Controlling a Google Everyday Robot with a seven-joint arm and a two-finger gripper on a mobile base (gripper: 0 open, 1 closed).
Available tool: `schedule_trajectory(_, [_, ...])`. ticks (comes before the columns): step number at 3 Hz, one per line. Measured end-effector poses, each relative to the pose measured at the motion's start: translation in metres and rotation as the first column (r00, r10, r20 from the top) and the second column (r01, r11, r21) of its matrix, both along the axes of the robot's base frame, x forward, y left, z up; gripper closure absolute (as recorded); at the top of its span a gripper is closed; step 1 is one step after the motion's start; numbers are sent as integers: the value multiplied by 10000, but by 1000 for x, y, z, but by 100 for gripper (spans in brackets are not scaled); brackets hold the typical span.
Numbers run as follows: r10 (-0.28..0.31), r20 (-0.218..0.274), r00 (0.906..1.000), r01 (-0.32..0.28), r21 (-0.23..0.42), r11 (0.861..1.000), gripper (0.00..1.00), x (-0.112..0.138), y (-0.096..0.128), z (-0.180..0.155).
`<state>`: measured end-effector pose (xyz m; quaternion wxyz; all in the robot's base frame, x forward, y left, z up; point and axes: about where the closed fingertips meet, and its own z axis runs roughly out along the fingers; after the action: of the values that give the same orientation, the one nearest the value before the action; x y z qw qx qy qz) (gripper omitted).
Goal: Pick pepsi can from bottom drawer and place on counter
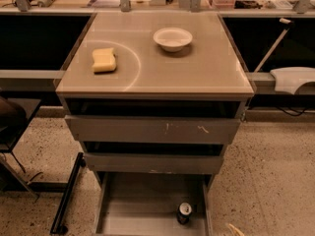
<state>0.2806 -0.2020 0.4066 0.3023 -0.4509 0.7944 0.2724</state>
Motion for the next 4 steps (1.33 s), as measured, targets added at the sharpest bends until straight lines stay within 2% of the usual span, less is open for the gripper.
schedule_trajectory(1, [-938, 1049, 9900, 746, 1739, 9819, 0, 35, -2, -5])
schedule_trajectory(2, [-2170, 2192, 9512, 1450, 3032, 9418, 0, 106, -9, -9])
schedule_trajectory(3, [-2171, 2192, 9512, 1451, 3032, 9418, 0, 106, -9, -9])
schedule_trajectory(4, [-2528, 2233, 9414, 1823, 2939, 9383, 0, 120, 1, -43])
